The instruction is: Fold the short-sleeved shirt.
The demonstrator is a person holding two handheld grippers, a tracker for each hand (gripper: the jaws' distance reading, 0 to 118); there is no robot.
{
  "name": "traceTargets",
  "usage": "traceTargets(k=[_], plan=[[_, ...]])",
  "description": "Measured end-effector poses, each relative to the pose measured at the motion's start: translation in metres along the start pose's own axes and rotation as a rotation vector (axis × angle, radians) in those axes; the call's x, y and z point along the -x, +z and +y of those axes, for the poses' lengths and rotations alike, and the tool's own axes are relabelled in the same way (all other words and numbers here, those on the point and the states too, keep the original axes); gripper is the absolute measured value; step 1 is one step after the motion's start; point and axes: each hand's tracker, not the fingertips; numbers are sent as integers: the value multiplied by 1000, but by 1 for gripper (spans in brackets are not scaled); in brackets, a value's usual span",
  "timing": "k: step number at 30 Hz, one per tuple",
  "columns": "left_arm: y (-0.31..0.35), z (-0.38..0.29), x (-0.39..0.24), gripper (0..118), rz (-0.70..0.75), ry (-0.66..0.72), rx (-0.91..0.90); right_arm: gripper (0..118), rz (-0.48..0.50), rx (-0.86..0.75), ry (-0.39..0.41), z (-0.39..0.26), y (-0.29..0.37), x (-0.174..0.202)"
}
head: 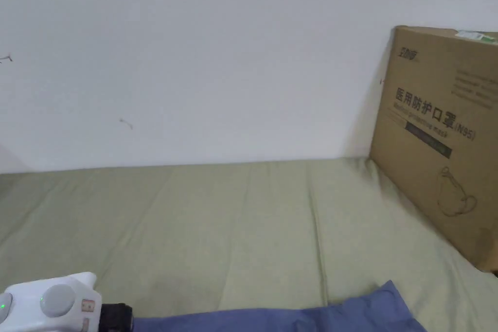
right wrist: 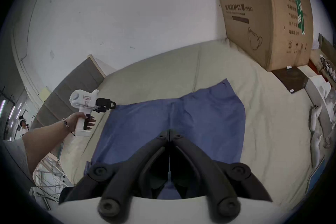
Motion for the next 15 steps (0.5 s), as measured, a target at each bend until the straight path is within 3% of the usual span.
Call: traceTargets(k=[2, 4, 7, 9, 11, 12, 13, 14, 15], plan=[[-24, 1, 4, 112, 55, -59, 62, 0, -19, 8, -21, 0, -6, -8], [-24, -3, 2, 118, 1, -31, 5, 0, -11, 10, -65, 2, -10, -17], [-18, -3, -6, 114, 54, -76, -4, 0, -27, 11, -82, 8, -19, -32], [-1, -7, -11, 88, 51, -132, -73, 0, -73, -4, -53, 18, -26, -46], [17, -12, -14, 25, 68, -174, -126, 0, -70, -7, -59, 33, -37, -63], [24, -15, -14, 0, 37, -178, -110, 0, -68, -9, -66, 44, -45, -74], [32, -15, -13, 0, -17, -181, -108, 2, -84, -7, -75, 55, -56, -83], [42, -18, -12, 0, -44, -164, -119, 29, -119, 11, -79, 67, -70, -93], [51, -20, -11, 0, -33, -163, -133, 77, -156, 51, -83, 80, -86, -102]])
